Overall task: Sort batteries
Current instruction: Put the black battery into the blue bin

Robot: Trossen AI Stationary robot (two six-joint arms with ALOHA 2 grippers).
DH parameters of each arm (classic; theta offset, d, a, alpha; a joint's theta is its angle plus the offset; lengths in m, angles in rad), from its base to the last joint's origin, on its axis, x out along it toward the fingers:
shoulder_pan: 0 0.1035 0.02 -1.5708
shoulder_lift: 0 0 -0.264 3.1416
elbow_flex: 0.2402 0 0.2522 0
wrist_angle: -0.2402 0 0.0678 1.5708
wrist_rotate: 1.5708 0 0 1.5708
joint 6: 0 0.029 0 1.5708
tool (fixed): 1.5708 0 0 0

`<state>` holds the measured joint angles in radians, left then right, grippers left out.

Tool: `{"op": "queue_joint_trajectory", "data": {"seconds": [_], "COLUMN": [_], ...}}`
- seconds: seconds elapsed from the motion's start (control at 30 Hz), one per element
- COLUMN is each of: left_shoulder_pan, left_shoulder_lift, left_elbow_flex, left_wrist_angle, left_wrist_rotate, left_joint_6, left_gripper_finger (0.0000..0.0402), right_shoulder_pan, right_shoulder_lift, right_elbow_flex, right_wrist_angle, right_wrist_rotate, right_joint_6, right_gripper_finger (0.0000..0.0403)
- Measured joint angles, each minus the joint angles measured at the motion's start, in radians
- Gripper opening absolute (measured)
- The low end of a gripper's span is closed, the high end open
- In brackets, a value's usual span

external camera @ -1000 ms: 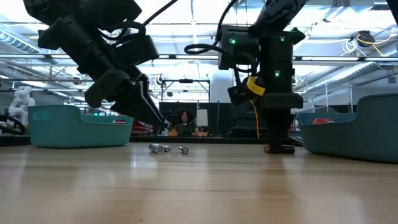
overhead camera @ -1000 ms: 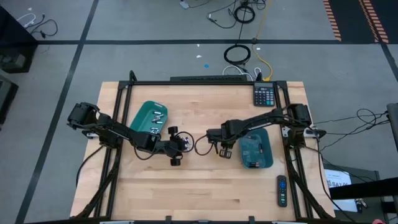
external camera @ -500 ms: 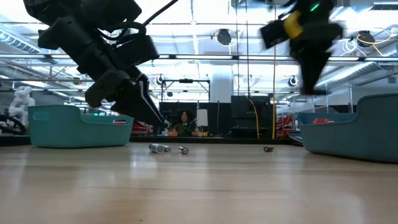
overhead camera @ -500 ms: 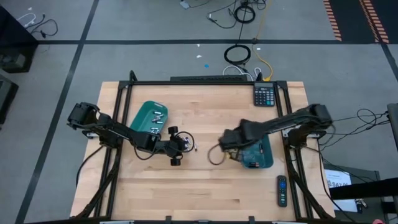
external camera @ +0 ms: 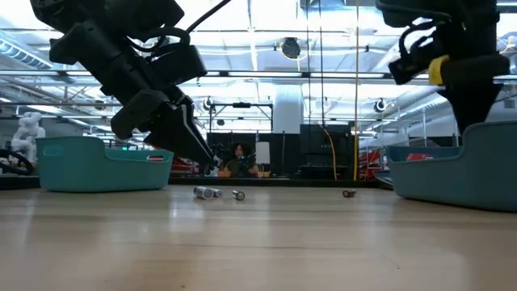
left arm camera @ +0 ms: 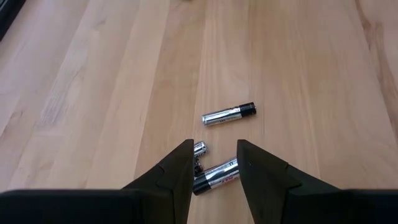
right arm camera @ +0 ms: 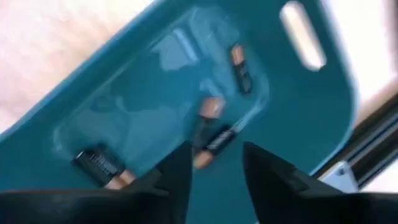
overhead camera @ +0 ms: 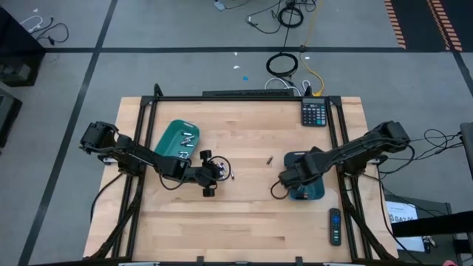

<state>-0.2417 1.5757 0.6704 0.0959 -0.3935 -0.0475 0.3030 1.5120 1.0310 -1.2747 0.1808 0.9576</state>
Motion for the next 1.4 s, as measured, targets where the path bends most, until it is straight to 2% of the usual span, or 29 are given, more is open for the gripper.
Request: {"op": "queue_joint_trajectory", "data": {"seconds": [0.13,0.33,0.47,0.57,0.73,1.03,1.23,1.4], "left_shoulder_pan": [0.000,0.000,0.000,0.000,0.000,0.000,0.000,0.000], "left_shoulder_lift": [0.000,0.000,0.000,0.000,0.000,0.000,0.000,0.000], "left_elbow_flex": [0.000,0.000,0.000,0.000,0.000,0.000,0.000,0.000], "left_wrist_angle": [0.000,0.010,0.023,0.023,0.021,0.015,0.015,0.015], "left_wrist_rotate": [0.000,0.000,0.000,0.001,0.019,0.019,0.019,0.019], "left_joint_6": [0.000,0.000,0.000,0.000,0.000,0.001,0.001,0.001], "left_gripper_finger": [0.0132,0.0132,0.0132,0.0132,0.0132,0.0132,0.0132,0.0132], "right_shoulder_pan": [-0.009,-0.017,-0.045,-0.079,-0.137,-0.181,-0.199,-0.223], "right_shoulder_lift": [0.000,0.002,0.005,0.009,0.061,0.281,0.423,0.474], "right_elbow_flex": [0.054,0.224,0.282,0.282,0.283,0.283,0.282,0.282], "right_wrist_angle": [-0.023,0.004,0.096,0.187,0.219,0.249,0.253,0.255], "right_wrist_rotate": [-0.017,0.178,0.244,0.242,0.227,0.180,0.178,0.180], "right_joint_6": [0.002,-0.150,-0.296,-0.398,-0.553,-0.950,-1.064,-1.103], "right_gripper_finger": [0.0169,0.0173,0.0162,0.0158,0.0157,0.0157,0.0157,0.0157]}}
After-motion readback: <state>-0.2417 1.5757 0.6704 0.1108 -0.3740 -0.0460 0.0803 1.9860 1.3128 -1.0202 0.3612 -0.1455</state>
